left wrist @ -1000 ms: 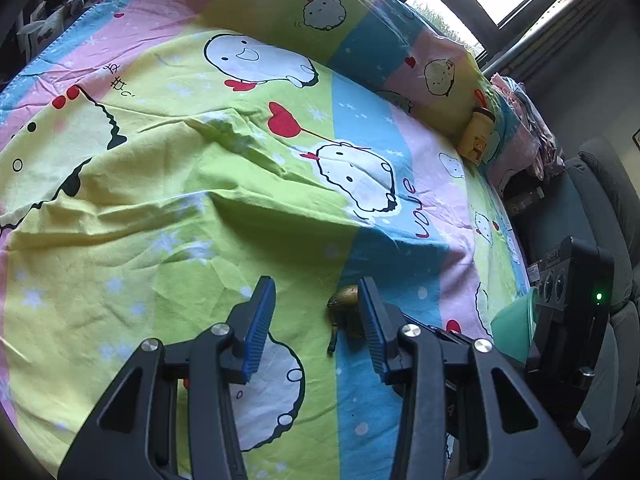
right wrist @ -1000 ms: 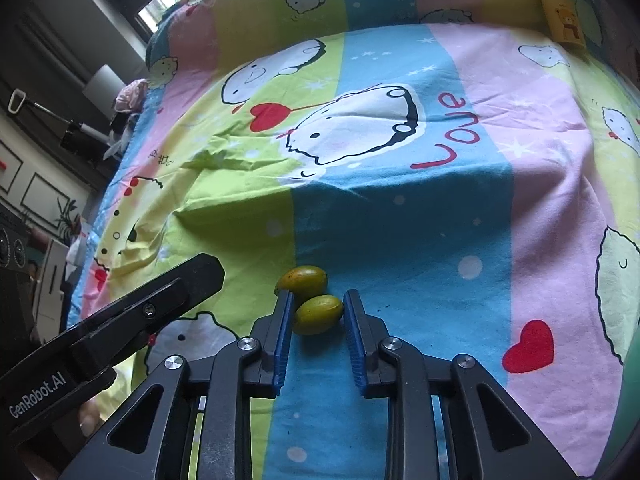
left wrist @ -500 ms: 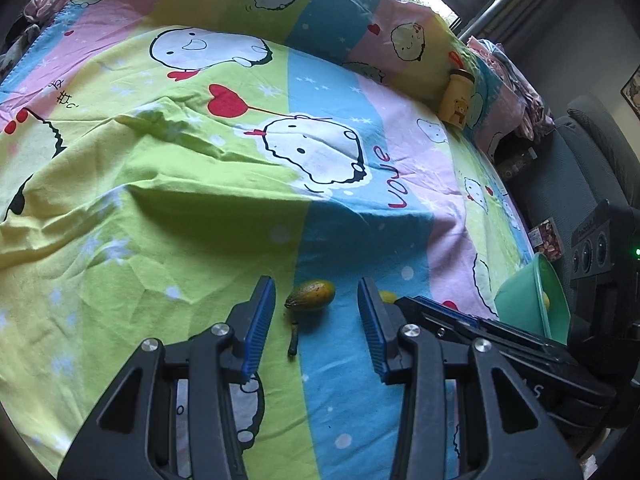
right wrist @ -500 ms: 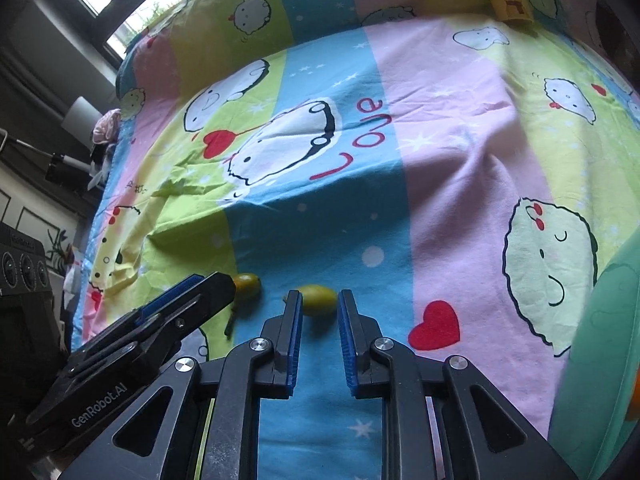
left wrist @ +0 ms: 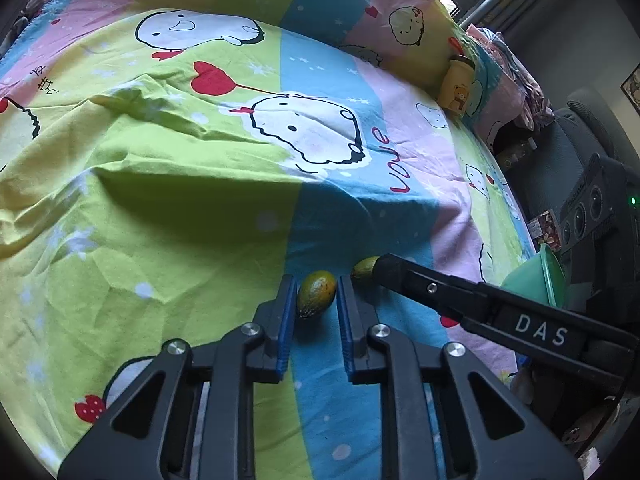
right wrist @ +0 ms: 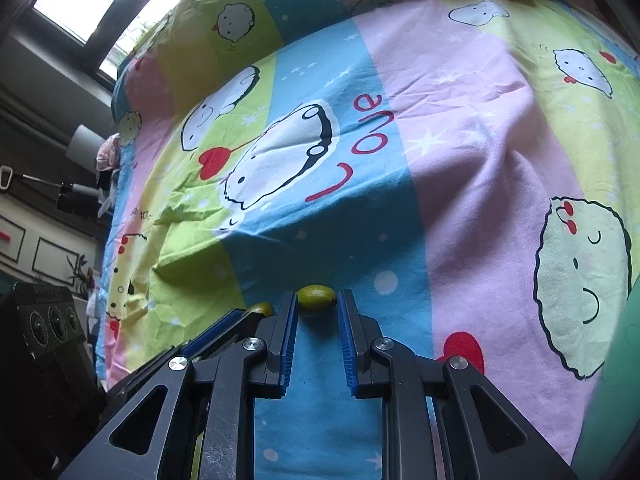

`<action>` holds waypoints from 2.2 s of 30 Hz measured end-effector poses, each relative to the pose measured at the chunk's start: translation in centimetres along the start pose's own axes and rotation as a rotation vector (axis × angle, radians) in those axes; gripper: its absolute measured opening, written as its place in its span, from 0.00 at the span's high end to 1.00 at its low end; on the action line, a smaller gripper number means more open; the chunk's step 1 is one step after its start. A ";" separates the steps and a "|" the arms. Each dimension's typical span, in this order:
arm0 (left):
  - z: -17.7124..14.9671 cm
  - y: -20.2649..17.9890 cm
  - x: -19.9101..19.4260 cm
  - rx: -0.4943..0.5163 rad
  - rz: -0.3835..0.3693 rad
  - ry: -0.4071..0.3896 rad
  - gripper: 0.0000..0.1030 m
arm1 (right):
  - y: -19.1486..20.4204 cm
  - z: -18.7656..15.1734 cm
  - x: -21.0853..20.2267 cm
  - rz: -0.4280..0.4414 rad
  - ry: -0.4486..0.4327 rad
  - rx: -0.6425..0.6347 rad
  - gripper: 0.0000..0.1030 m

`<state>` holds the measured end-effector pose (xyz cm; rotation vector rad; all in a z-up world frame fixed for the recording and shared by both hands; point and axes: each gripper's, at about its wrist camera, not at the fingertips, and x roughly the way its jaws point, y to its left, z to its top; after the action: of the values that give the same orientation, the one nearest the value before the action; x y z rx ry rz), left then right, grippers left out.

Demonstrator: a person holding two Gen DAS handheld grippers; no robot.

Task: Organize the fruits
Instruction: 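Carry the olives in both tools over the green basin, then open both tools to release the olives into the basin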

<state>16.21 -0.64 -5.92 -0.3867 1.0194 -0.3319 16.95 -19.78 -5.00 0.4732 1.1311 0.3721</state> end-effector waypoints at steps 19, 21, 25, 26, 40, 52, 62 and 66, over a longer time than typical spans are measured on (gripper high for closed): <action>-1.3 -2.3 0.4 0.097 0.034 0.012 0.82 | 0.8 0.1 0.9 -0.020 -0.029 -0.029 0.79; -1.4 -2.5 0.4 0.106 0.040 0.012 0.82 | 0.6 0.1 0.6 -0.026 -0.037 -0.019 0.79; -1.7 -3.2 0.4 0.126 0.043 0.021 0.82 | 0.5 0.0 -0.5 -0.026 -0.064 -0.020 0.79; -1.8 -3.5 0.4 0.130 0.046 0.017 0.82 | 0.5 0.0 -0.9 -0.022 -0.071 -0.020 0.79; -3.8 -10.3 -6.2 0.227 -0.031 -0.163 0.82 | -0.9 -2.5 -11.9 -0.020 -0.282 -0.028 0.79; -6.4 -19.7 -7.5 0.357 -0.136 -0.197 0.82 | -8.1 -5.6 -20.3 -0.095 -0.397 0.077 0.79; -8.0 -25.4 -3.9 0.417 -0.185 -0.127 0.82 | -14.0 -7.3 -22.5 -0.129 -0.405 0.187 0.79; -8.3 -26.2 -2.4 0.401 -0.199 -0.102 0.81 | -15.4 -7.5 -22.5 -0.128 -0.385 0.200 0.79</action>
<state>5.54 -24.01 4.05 -0.1387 0.7924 -0.6761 2.15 -42.93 1.47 0.6151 0.8209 0.0494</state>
